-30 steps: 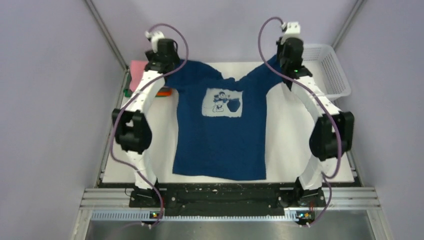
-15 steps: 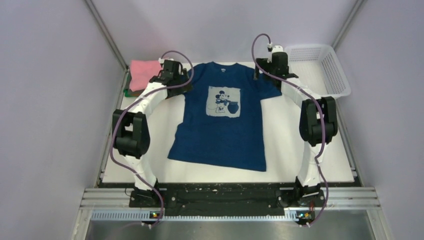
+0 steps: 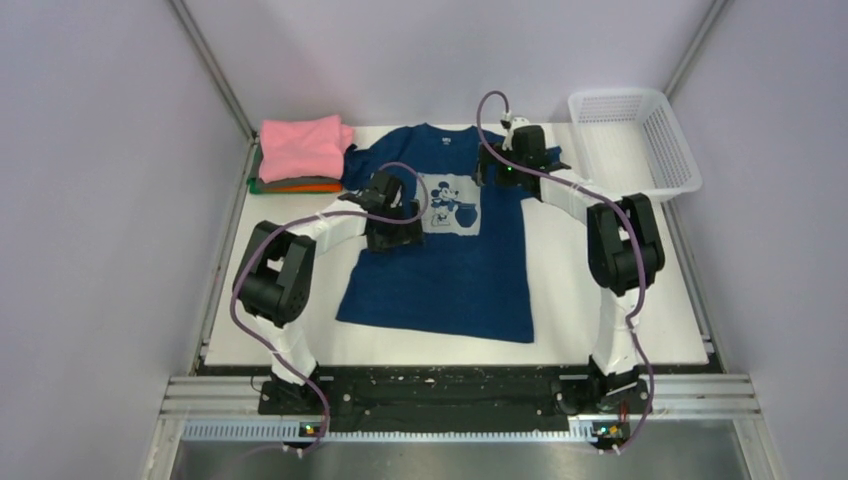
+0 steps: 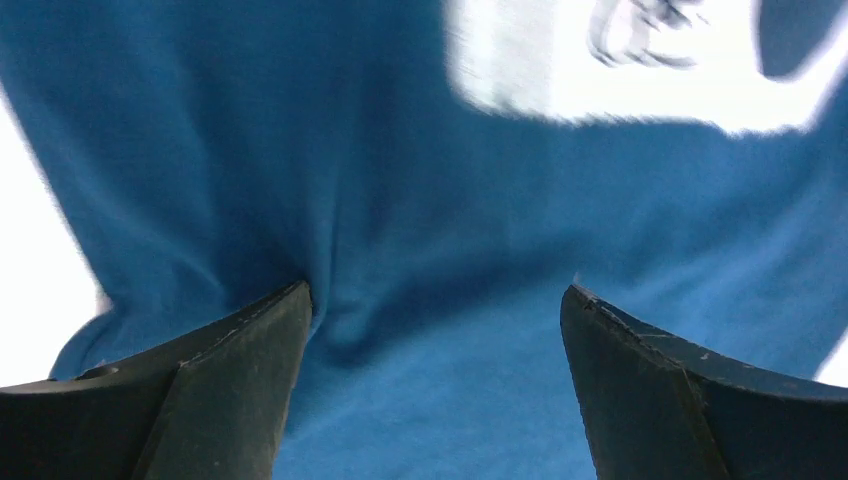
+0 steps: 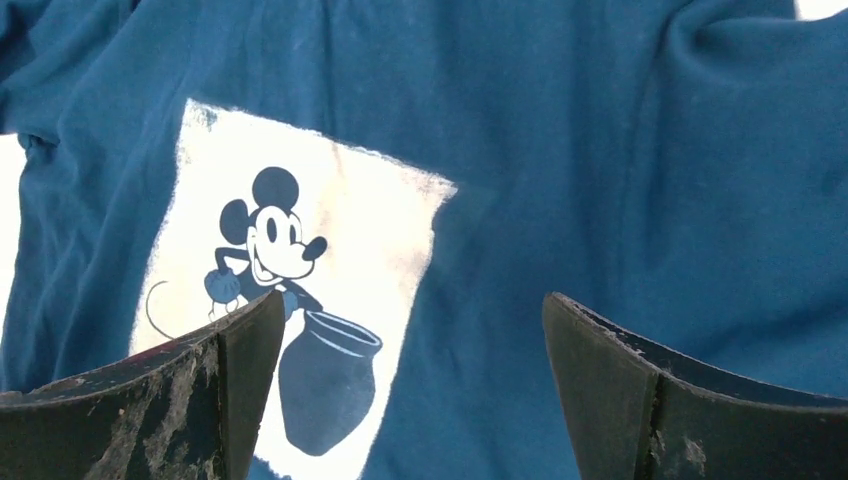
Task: Fold and stack the t-shirts
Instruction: Flatten out the tshirt
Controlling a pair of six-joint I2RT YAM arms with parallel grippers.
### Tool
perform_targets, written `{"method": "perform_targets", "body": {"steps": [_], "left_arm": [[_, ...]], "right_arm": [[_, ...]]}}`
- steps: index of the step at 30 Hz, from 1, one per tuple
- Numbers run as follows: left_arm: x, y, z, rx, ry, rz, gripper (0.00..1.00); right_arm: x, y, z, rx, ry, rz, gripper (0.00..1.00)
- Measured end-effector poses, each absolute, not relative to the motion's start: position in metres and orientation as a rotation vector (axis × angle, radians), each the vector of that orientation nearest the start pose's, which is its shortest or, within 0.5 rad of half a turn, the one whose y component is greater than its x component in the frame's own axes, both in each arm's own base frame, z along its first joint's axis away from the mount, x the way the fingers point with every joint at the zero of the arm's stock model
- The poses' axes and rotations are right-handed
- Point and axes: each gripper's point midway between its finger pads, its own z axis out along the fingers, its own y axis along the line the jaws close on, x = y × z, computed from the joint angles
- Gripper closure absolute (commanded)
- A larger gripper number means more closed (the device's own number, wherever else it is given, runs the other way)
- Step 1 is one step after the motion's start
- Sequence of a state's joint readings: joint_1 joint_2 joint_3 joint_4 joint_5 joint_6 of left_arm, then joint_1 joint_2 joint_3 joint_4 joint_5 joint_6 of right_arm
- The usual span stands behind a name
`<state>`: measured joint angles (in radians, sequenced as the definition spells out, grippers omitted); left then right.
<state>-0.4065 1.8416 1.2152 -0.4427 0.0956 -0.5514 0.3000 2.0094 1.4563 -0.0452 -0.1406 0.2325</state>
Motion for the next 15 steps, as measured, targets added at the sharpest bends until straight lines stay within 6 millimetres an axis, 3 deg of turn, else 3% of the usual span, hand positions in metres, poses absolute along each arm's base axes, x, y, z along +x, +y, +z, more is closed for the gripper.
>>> {"method": "perform_targets", "body": {"steps": [3, 8, 15], "left_arm": [[0.347, -0.221, 0.041, -0.09, 2.71, -0.524, 0.01], [0.317, -0.264, 0.045, 0.03, 2.736, -0.75, 0.01], [0.27, -0.343, 0.054, 0.318, 2.756, -1.092, 0.01]], "right_arm": [[0.521, 0.206, 0.089, -0.164, 2.216, 0.477, 0.03], [0.531, 0.217, 0.05, -0.163, 2.282, 0.506, 0.04], [0.551, 0.26, 0.05, -0.245, 2.236, 0.66, 0.06]]}}
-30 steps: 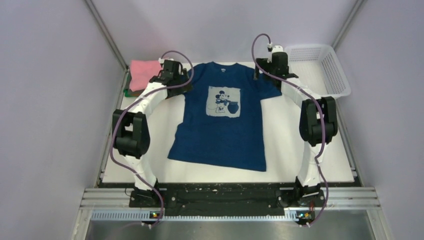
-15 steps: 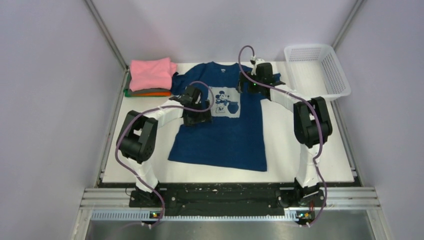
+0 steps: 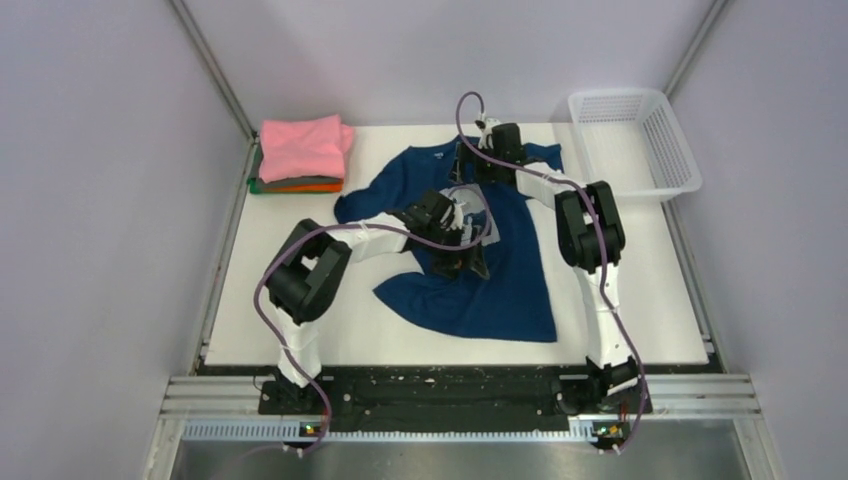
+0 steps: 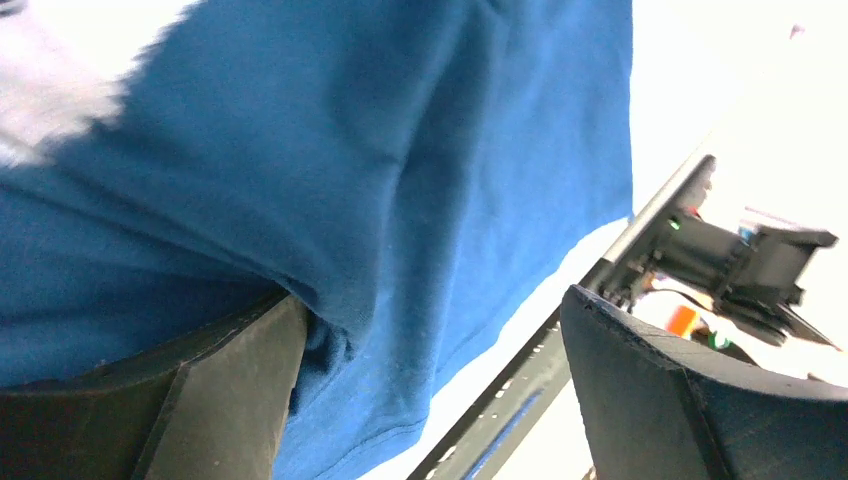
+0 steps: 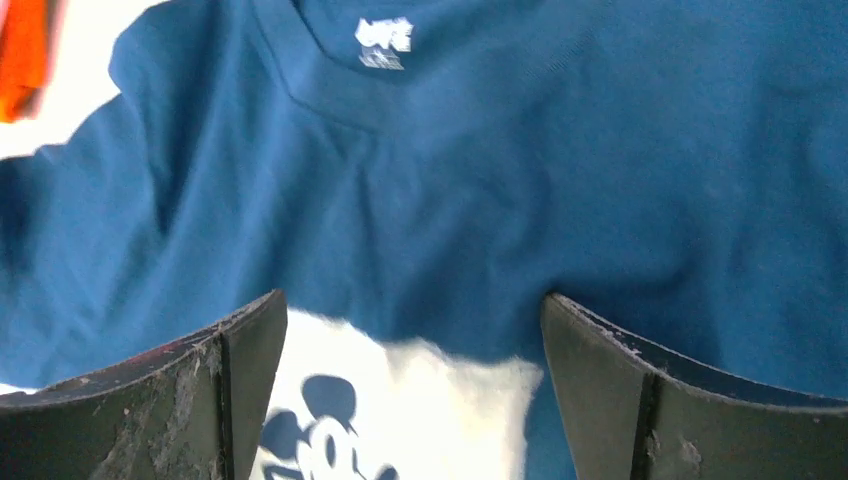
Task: Fold and stack the t-shirts
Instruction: Flatten out the tshirt
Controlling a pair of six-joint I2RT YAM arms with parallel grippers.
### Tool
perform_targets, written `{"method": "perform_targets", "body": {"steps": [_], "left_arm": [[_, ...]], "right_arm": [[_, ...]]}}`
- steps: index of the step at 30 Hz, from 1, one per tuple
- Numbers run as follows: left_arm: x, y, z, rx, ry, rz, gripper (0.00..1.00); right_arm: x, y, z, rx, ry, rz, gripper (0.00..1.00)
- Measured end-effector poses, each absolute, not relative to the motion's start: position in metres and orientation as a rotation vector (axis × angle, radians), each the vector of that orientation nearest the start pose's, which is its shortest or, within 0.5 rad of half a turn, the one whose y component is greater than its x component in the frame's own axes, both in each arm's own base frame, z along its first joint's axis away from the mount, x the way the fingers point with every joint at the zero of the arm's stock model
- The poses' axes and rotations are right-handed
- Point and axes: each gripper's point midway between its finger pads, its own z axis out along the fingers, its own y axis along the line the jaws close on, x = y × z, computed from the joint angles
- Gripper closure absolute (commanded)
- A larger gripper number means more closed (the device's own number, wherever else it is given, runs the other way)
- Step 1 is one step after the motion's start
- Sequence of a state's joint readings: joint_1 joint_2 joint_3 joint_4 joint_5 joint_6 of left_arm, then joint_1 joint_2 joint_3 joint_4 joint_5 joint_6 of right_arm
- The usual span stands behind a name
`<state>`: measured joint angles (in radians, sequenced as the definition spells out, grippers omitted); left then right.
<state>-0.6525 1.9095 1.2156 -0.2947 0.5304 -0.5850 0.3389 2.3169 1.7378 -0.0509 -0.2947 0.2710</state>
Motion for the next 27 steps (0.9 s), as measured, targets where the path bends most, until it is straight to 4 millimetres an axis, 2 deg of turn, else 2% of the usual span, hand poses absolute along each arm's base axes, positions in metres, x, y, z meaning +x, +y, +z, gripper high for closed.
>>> {"method": "perform_targets", "body": {"steps": [5, 6, 8, 10, 12, 14, 17, 20, 23, 25, 27], "left_arm": [[0.259, -0.393, 0.075, 0.512, 2.679, -1.279, 0.01], [0.259, -0.398, 0.079, 0.533, 2.659, -1.288, 0.01], [0.258, -0.402, 0.089, 0.576, 2.613, -1.288, 0.01], [0.258, -0.397, 0.098, 0.591, 2.582, -1.248, 0.01], [0.258, -0.384, 0.108, 0.585, 2.551, -1.171, 0.01], [0.262, -0.363, 0.125, 0.549, 2.512, -1.044, 0.01], [0.277, -0.334, 0.154, 0.458, 2.437, -0.873, 0.01], [0.309, -0.293, 0.182, 0.292, 2.345, -0.708, 0.01], [0.35, -0.25, 0.186, 0.111, 2.307, -0.613, 0.01], [0.38, -0.221, 0.176, -0.004, 2.313, -0.561, 0.01], [0.416, -0.198, 0.158, -0.105, 2.343, -0.512, 0.01]], "right_arm": [[0.553, 0.304, 0.055, -0.378, 2.189, 0.827, 0.05], [0.552, 0.311, 0.057, -0.407, 2.189, 0.848, 0.04], [0.549, 0.313, 0.057, -0.425, 2.206, 0.848, 0.02], [0.547, 0.312, 0.059, -0.434, 2.216, 0.846, 0.01], [0.547, 0.304, 0.062, -0.416, 2.233, 0.834, 0.01], [0.548, 0.289, 0.07, -0.381, 2.241, 0.815, 0.01], [0.543, 0.253, 0.092, -0.303, 2.246, 0.747, 0.01], [0.527, 0.206, 0.119, -0.186, 2.245, 0.595, 0.01], [0.503, 0.174, 0.138, -0.064, 2.241, 0.477, 0.01], [0.479, 0.163, 0.141, 0.001, 2.26, 0.435, 0.02], [0.452, 0.154, 0.131, 0.06, 2.303, 0.401, 0.02]]}}
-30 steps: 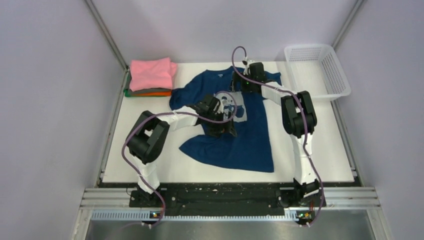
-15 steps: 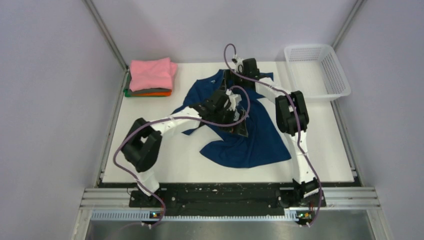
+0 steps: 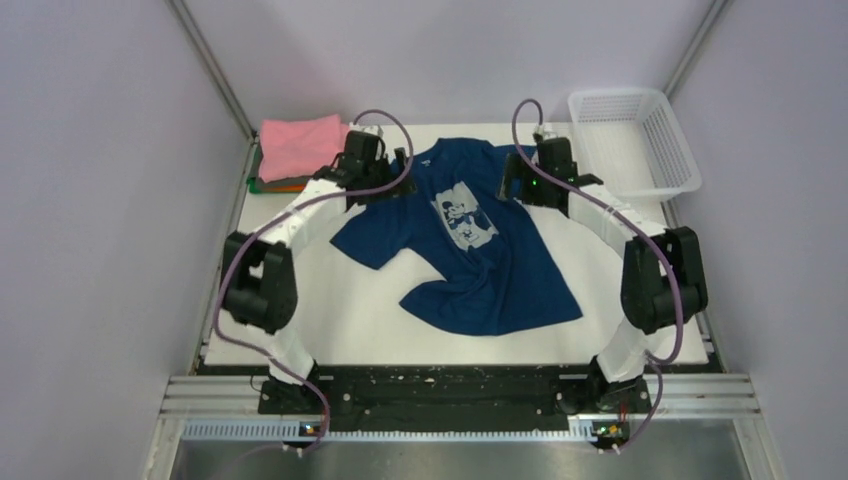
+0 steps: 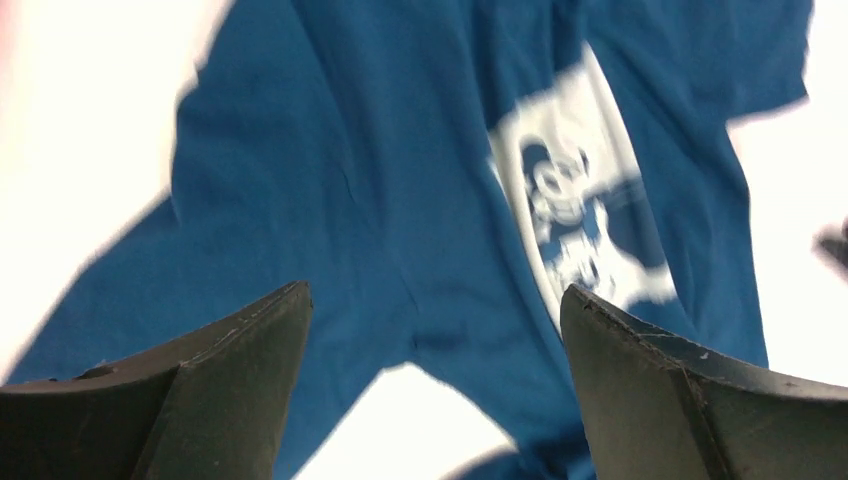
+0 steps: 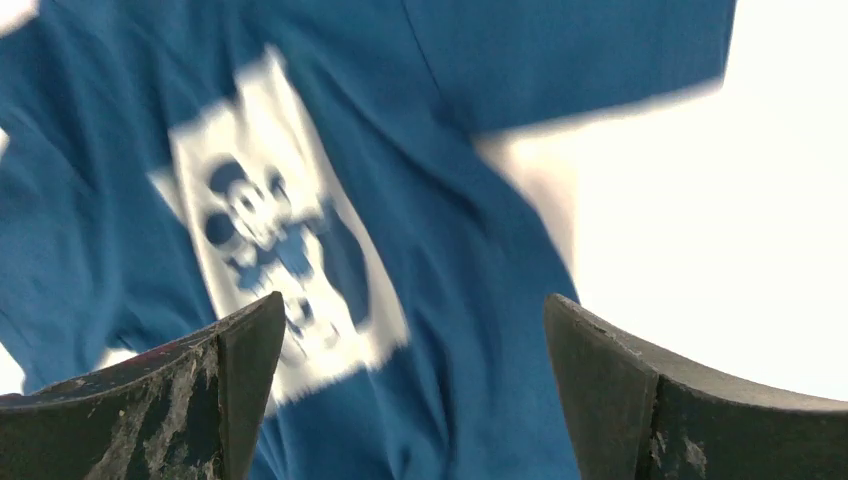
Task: Fold and stack the t-shirts
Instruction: Flatten out the tshirt
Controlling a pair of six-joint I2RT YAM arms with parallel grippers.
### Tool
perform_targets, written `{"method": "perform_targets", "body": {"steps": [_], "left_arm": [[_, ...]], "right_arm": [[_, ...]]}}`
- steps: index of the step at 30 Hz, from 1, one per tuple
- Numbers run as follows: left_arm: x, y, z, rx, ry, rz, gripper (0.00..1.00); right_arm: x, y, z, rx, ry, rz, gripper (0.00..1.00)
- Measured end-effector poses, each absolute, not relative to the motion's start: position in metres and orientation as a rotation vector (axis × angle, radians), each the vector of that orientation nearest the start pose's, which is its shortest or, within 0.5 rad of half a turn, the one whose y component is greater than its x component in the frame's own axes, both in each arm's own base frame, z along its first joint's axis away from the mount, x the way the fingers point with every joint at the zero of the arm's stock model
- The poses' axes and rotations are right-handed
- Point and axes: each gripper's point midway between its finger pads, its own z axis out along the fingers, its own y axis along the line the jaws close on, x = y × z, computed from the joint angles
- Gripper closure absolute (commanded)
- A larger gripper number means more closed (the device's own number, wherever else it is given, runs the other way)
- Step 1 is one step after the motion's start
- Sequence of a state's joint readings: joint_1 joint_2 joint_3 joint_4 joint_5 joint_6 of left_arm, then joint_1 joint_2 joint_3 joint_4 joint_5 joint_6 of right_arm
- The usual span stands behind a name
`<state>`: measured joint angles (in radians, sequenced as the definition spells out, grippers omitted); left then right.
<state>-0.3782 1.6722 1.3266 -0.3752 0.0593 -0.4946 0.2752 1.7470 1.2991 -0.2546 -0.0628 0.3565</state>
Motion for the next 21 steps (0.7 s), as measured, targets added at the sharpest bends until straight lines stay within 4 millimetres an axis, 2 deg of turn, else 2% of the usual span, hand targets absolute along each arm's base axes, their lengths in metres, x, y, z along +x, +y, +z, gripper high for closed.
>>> {"method": "perform_targets", "body": {"steps": [2, 4, 5, 8, 10, 13, 16, 20, 21], "left_arm": [[0.448, -0.191, 0.143, -0.152, 2.371, -0.49, 0.01], [0.48, -0.193, 0.13, -0.163, 2.392, -0.497, 0.01], [0.494, -0.195, 0.122, -0.161, 2.403, -0.504, 0.01], [0.511, -0.196, 0.097, -0.158, 2.446, -0.517, 0.01], [0.511, -0.193, 0.076, -0.168, 2.494, -0.518, 0.01], [0.499, -0.185, 0.051, -0.194, 2.571, -0.508, 0.01], [0.487, -0.174, 0.047, -0.224, 2.571, -0.504, 0.01], [0.449, -0.164, 0.045, -0.27, 2.553, -0.536, 0.01], [0.436, -0.162, 0.045, -0.291, 2.545, -0.556, 0.01]], "right_arm": [[0.423, 0.147, 0.111, 0.107, 2.369, 0.366, 0.03], [0.392, 0.143, 0.088, 0.138, 2.441, 0.337, 0.03], [0.369, 0.141, 0.072, 0.153, 2.496, 0.321, 0.03], [0.321, 0.139, 0.043, 0.183, 2.612, 0.302, 0.03], [0.305, 0.138, 0.032, 0.204, 2.656, 0.295, 0.03], [0.307, 0.139, 0.031, 0.231, 2.644, 0.297, 0.03], [0.321, 0.141, 0.03, 0.243, 2.649, 0.262, 0.03], [0.372, 0.149, 0.03, 0.232, 2.622, 0.224, 0.04], [0.392, 0.152, 0.031, 0.227, 2.61, 0.216, 0.04]]}}
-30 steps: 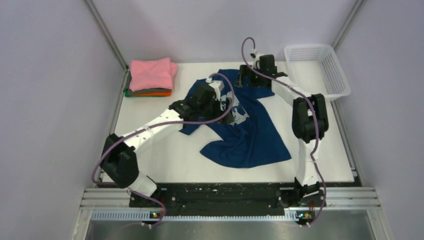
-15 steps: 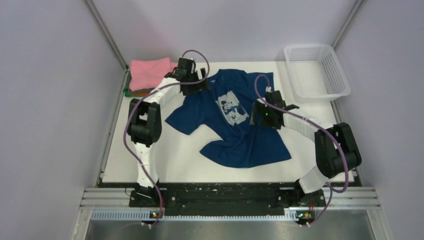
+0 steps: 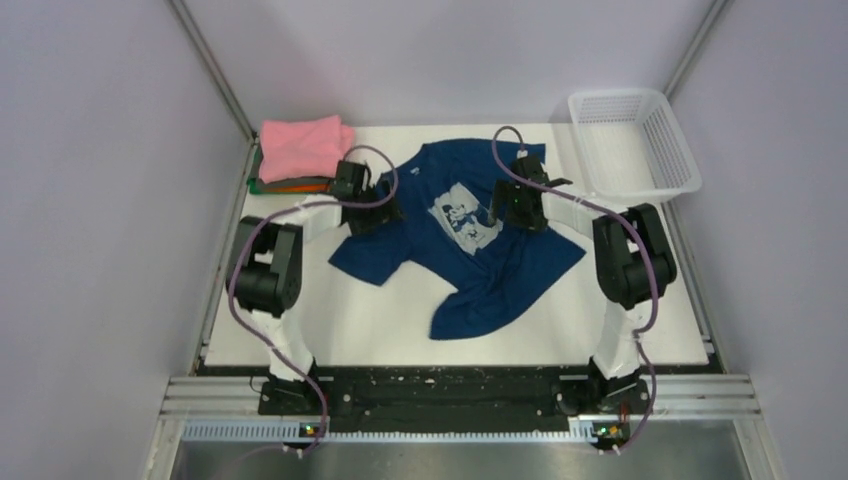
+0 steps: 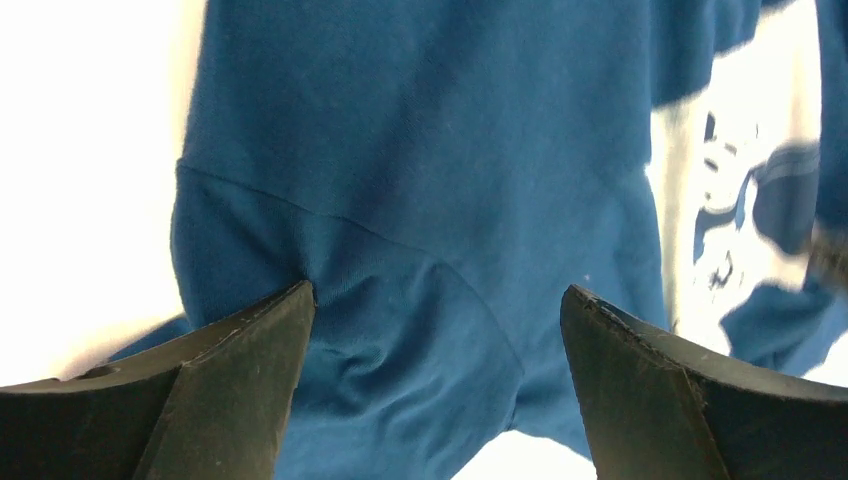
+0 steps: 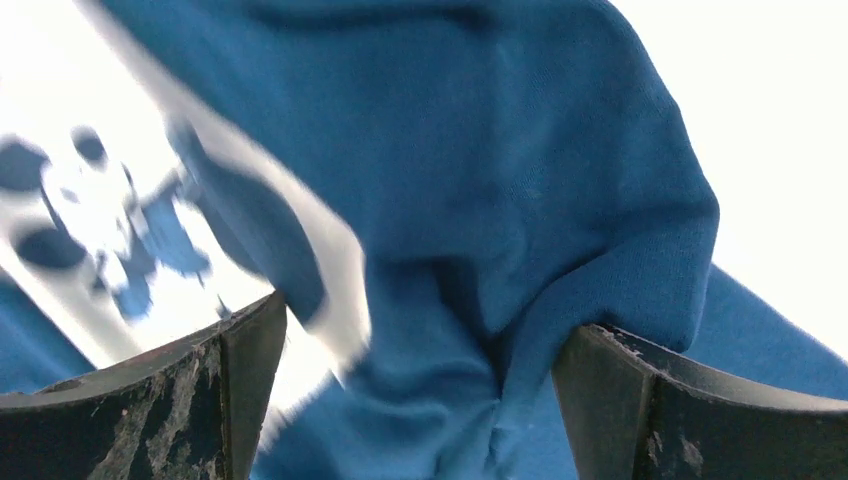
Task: Fold and stack the t-shirts
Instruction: Flatten out the tshirt
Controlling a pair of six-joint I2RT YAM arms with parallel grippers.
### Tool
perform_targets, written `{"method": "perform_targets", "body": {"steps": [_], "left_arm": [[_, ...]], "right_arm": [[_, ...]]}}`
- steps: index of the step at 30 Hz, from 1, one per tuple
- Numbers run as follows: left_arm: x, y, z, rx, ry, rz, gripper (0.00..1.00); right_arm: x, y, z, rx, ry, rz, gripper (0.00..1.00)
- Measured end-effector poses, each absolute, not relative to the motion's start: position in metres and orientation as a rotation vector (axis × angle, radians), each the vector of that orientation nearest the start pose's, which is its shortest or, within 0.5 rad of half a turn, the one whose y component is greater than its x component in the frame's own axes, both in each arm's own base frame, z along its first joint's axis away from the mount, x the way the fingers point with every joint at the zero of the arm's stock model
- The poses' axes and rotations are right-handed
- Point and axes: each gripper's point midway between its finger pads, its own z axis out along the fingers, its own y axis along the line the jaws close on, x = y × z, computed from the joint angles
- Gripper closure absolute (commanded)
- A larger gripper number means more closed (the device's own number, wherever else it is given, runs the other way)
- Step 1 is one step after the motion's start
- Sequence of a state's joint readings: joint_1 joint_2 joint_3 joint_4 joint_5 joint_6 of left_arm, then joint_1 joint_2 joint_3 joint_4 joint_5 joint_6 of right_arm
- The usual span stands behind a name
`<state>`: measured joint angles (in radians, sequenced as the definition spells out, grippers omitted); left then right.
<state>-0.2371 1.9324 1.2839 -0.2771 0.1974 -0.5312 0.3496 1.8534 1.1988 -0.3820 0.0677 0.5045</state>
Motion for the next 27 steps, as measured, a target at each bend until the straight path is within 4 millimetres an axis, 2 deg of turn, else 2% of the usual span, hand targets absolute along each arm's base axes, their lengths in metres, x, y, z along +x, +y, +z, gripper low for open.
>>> {"method": "perform_targets", "body": {"steps": [1, 5, 8, 10, 12, 15, 17, 19, 21, 23, 25, 27], "left_arm": [[0.422, -0.161, 0.045, -0.318, 2.54, -0.576, 0.01], [0.374, -0.168, 0.047, -0.392, 2.526, -0.657, 0.01], [0.342, -0.19, 0.048, -0.381, 2.565, -0.694, 0.01], [0.327, -0.209, 0.048, -0.328, 2.605, -0.699, 0.01], [0.317, -0.222, 0.052, -0.278, 2.645, -0.666, 0.01], [0.326, -0.227, 0.076, -0.252, 2.607, -0.606, 0.01], [0.333, -0.219, 0.091, -0.265, 2.563, -0.562, 0.01], [0.333, -0.206, 0.108, -0.286, 2.518, -0.518, 0.01], [0.33, -0.196, 0.125, -0.3, 2.472, -0.503, 0.01], [0.322, -0.191, 0.134, -0.301, 2.444, -0.52, 0.01], [0.315, -0.193, 0.132, -0.289, 2.454, -0.551, 0.01], [0.311, -0.201, 0.12, -0.272, 2.492, -0.591, 0.01]], "right_arm": [[0.408, 0.153, 0.032, 0.223, 2.598, 0.212, 0.04], [0.49, 0.16, 0.037, 0.199, 2.514, 0.198, 0.04], [0.549, 0.167, 0.042, 0.166, 2.437, 0.202, 0.05], [0.579, 0.173, 0.045, 0.138, 2.395, 0.206, 0.05], [0.593, 0.173, 0.048, 0.117, 2.381, 0.196, 0.02], [0.591, 0.164, 0.056, 0.091, 2.383, 0.132, 0.01], [0.585, 0.155, 0.065, 0.086, 2.376, 0.08, 0.01], [0.568, 0.141, 0.075, 0.098, 2.382, 0.029, 0.01], [0.542, 0.127, 0.09, 0.125, 2.384, -0.004, 0.01], [0.506, 0.114, 0.103, 0.168, 2.386, -0.005, 0.01], [0.474, 0.106, 0.114, 0.224, 2.373, 0.027, 0.01], [0.44, 0.104, 0.115, 0.27, 2.37, 0.097, 0.01]]}}
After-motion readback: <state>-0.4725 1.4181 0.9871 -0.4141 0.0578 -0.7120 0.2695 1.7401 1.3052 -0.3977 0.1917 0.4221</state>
